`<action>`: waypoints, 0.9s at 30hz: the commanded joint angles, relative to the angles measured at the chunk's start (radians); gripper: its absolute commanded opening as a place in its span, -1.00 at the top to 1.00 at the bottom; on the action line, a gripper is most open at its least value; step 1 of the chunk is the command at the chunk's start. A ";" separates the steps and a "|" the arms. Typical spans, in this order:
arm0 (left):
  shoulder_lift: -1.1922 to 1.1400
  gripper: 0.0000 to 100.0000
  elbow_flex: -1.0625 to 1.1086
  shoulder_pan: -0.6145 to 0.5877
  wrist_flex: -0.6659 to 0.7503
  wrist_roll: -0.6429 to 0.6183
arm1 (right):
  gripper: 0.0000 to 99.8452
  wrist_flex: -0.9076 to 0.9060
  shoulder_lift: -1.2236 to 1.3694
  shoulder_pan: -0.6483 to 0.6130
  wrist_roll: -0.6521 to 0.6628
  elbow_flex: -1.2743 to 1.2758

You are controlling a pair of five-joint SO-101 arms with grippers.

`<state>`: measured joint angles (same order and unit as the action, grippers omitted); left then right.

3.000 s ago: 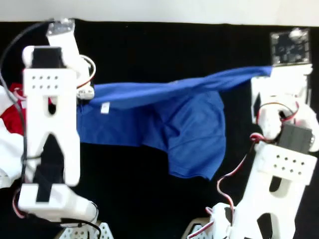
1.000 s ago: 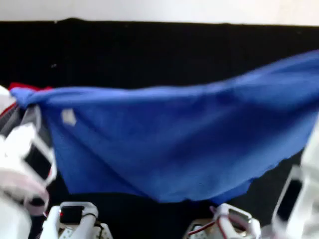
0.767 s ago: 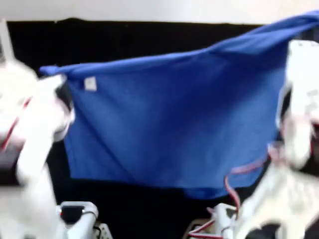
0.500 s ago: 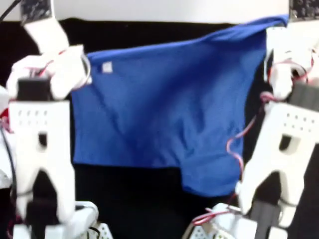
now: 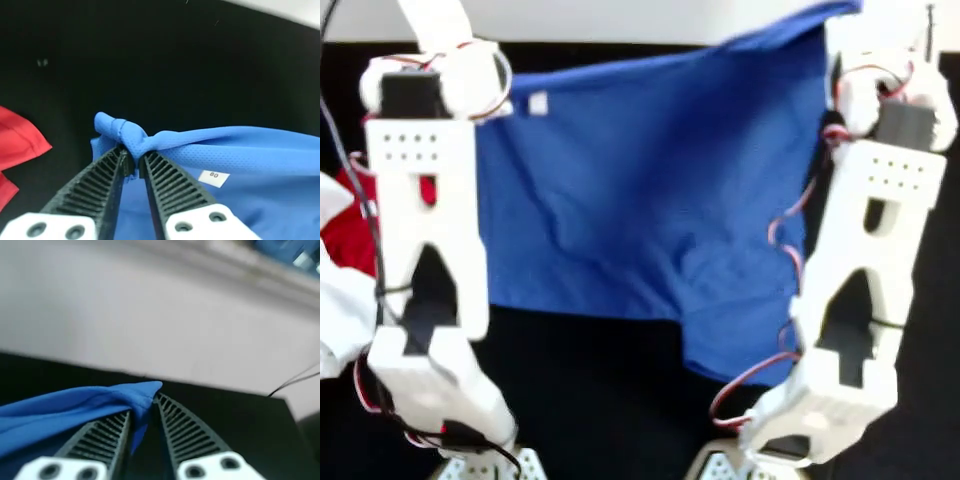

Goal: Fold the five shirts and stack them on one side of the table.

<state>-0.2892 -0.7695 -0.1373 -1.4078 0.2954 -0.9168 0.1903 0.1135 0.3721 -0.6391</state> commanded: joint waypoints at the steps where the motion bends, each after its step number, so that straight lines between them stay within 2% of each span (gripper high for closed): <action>1: -0.062 0.98 -0.038 0.005 -0.005 0.002 | 0.99 -0.119 0.067 -0.021 0.003 -0.051; 10: -0.278 0.98 -0.041 0.007 -0.037 0.002 | 0.99 -0.381 0.251 -0.024 0.005 -0.061; 15: -0.286 0.98 -0.041 0.007 -0.206 0.015 | 0.99 -0.645 0.196 -0.019 0.009 -0.056; 19: -0.295 0.98 -0.022 0.001 -0.354 0.120 | 0.99 -0.814 0.177 -0.018 0.009 -0.053; 23: -0.275 0.98 0.076 -0.015 -0.365 0.121 | 0.99 -0.848 0.168 -0.010 0.005 -0.016; 27: -0.203 0.98 0.262 -0.010 -0.364 0.123 | 0.99 -0.848 0.065 0.004 0.008 0.199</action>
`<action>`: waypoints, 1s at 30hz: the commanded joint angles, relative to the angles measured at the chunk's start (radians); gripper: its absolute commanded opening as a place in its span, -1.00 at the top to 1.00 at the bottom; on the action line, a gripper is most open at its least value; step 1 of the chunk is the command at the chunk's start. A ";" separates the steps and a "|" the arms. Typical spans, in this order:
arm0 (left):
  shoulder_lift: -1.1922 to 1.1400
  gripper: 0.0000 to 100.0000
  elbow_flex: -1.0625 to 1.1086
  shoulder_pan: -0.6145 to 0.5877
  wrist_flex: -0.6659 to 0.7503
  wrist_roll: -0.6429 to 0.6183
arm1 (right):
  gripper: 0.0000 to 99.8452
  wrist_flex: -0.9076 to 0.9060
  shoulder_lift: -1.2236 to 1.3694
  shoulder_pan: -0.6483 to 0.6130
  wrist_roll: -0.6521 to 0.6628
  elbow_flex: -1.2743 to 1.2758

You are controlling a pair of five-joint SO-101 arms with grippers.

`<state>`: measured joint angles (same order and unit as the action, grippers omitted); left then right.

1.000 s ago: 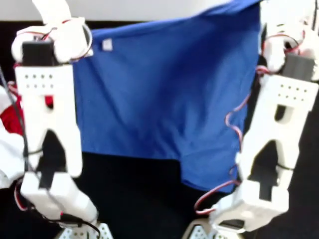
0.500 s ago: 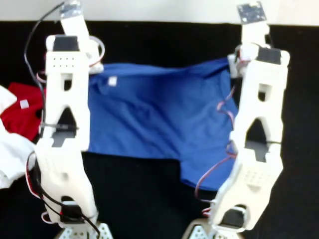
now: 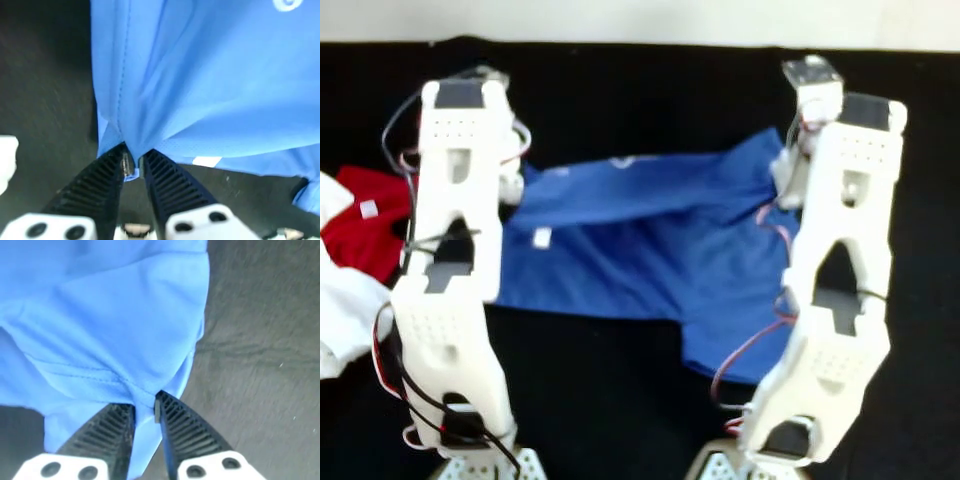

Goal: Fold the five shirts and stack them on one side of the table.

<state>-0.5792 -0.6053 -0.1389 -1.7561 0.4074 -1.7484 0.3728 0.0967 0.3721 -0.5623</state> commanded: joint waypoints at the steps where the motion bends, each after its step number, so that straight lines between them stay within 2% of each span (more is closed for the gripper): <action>1: 0.110 0.98 0.150 -0.008 -0.012 0.014 | 0.99 -0.012 -0.165 0.021 0.009 0.196; 8: 0.183 0.98 0.375 -0.039 0.118 0.018 | 0.99 0.147 -0.532 0.021 0.011 0.743; 13: 0.182 0.98 0.453 -0.036 0.178 0.018 | 0.99 0.231 -0.743 0.022 0.075 1.033; 20: 0.182 0.98 0.472 -0.042 0.173 0.018 | 0.99 0.242 -0.932 0.101 0.160 1.227; 25: 0.180 0.98 0.472 -0.042 0.181 0.018 | 0.99 0.254 -0.969 0.113 0.242 1.377; 30: 0.180 0.98 0.472 -0.041 0.181 0.018 | 0.99 0.355 -0.967 0.114 0.247 1.463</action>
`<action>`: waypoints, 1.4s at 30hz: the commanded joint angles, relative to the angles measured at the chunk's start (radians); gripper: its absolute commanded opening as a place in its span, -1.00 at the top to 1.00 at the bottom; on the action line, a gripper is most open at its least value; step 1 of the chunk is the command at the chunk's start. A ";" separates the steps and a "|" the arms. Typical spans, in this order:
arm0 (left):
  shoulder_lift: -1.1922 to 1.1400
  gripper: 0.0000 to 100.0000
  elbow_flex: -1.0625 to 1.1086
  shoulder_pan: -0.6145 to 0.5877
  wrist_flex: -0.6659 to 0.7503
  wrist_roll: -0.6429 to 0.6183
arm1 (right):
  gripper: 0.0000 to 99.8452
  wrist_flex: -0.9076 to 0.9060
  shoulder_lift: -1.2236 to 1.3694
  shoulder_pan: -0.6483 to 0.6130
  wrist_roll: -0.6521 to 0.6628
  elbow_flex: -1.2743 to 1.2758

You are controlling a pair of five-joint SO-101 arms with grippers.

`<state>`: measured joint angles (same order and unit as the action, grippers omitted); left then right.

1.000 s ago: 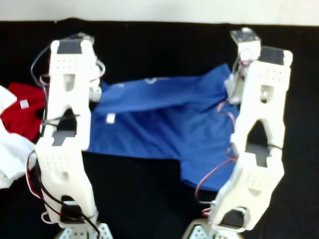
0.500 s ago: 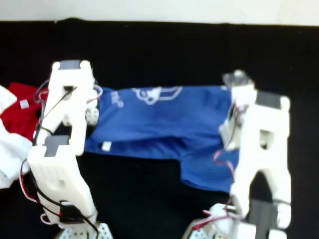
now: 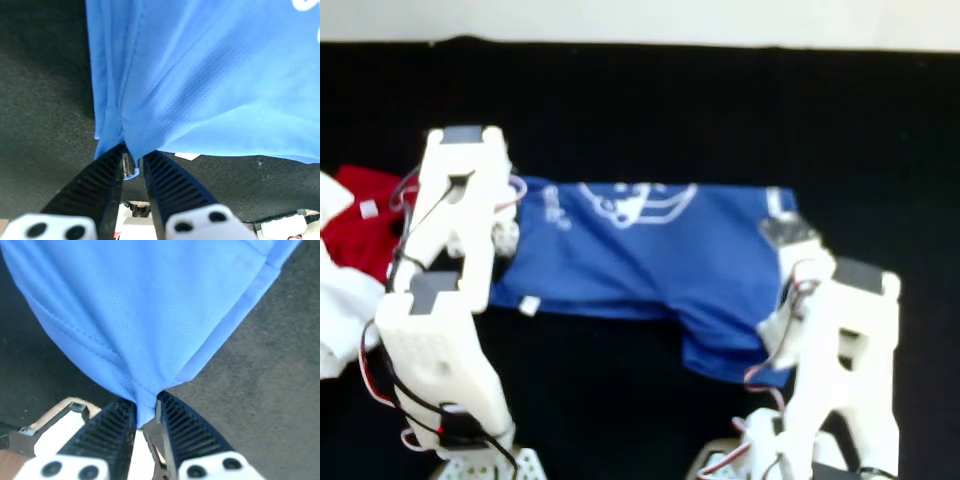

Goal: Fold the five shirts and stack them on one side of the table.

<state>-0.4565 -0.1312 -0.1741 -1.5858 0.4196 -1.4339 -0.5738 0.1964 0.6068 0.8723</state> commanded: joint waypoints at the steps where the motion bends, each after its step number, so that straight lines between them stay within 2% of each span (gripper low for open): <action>1: 0.058 0.98 -0.002 -0.005 0.011 0.006 | 0.99 0.053 -0.019 0.013 0.012 0.042; 8: 0.058 0.97 -0.002 -0.005 0.003 0.006 | 0.97 0.090 -0.016 0.013 0.015 0.091; 11: 0.058 0.96 -0.002 -0.007 0.000 0.006 | 0.79 0.068 -0.025 0.013 0.075 0.088; 14: 0.059 0.82 -0.013 -0.007 -0.037 0.006 | 0.56 0.038 -0.025 0.005 0.132 0.081; 18: 0.070 0.65 -0.021 -0.008 -0.061 0.006 | 0.55 -0.008 -0.027 -0.010 0.149 0.018; 21: 0.070 0.65 -0.090 -0.033 -0.097 0.006 | 0.55 -0.059 -0.027 -0.012 0.149 -0.088; 27: 0.068 0.65 -0.390 -0.113 -0.155 0.006 | 0.55 -0.061 -0.022 -0.013 0.147 -0.329; 31: 0.056 0.70 -0.521 -0.114 -0.117 0.000 | 0.59 0.130 -0.013 -0.033 0.054 -0.367; 34: 0.051 1.00 -0.519 -0.054 -0.009 -0.018 | 0.93 0.305 -0.001 -0.084 -0.068 -0.367; 35: 0.038 0.96 -0.519 -0.035 0.021 -0.034 | 1.00 0.355 0.018 -0.107 -0.098 -0.369; 37: -0.008 0.99 -0.524 0.013 0.084 -0.043 | 0.94 0.441 0.082 -0.157 -0.140 -0.377; 42: -0.173 0.98 -0.526 0.064 0.216 -0.044 | 0.98 0.687 0.346 -0.243 -0.172 -0.381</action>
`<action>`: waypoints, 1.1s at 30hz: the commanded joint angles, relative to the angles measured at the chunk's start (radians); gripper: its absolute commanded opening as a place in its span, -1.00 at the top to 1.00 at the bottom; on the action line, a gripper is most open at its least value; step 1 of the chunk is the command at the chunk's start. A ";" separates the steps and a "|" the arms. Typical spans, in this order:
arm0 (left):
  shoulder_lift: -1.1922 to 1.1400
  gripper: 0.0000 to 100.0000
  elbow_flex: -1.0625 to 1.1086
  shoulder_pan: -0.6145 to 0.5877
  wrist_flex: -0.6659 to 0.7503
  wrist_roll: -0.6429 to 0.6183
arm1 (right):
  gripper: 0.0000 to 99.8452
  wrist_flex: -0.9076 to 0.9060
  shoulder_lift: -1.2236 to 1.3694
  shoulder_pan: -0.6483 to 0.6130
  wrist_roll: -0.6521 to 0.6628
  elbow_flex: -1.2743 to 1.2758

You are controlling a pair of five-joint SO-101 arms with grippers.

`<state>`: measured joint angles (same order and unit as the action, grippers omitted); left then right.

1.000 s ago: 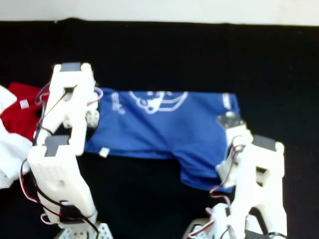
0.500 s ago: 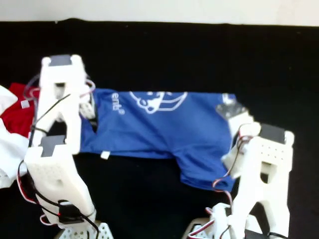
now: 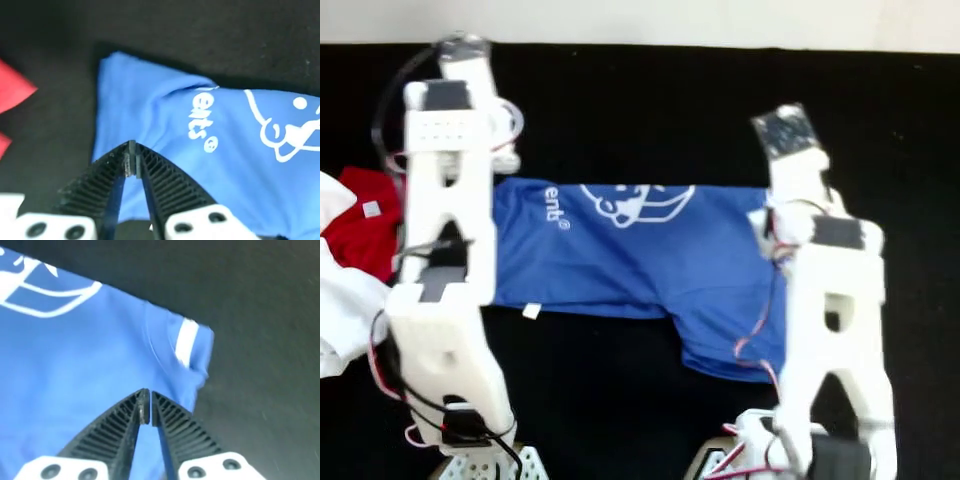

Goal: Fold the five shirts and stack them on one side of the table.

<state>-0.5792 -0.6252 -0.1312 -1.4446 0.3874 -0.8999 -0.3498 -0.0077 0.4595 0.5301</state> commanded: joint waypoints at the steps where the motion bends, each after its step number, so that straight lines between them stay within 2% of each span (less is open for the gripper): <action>1: -0.084 0.98 -0.031 0.018 0.101 -0.012 | 0.98 0.209 0.177 -0.044 -0.025 -0.039; 4: -0.163 0.98 -0.031 -0.019 0.180 -0.012 | 0.98 0.360 0.340 -0.042 -0.025 -0.048; 7: -0.214 0.98 -0.031 -0.067 0.226 -0.012 | 0.98 0.433 0.490 -0.007 -0.018 -0.090; 12: -0.257 0.98 -0.031 -0.154 0.233 -0.005 | 0.98 0.447 0.674 0.114 -0.018 -0.223; 17: -0.302 0.98 -0.079 -0.194 0.213 0.025 | 0.98 0.444 0.702 0.174 -0.017 -0.286; 23: -0.269 0.98 -0.283 -0.168 0.017 0.023 | 0.98 0.318 0.567 0.173 -0.017 -0.286; 30: -0.229 0.98 -0.587 -0.090 -0.311 0.023 | 0.98 0.147 0.291 0.171 -0.018 -0.282; 33: -0.185 0.98 -0.570 -0.087 -0.339 -0.021 | 0.98 0.025 0.179 0.171 -0.018 -0.282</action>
<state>-0.8615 -1.1592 -0.2263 -1.7392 0.4012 -0.7787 -0.0353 0.1519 0.4427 0.2892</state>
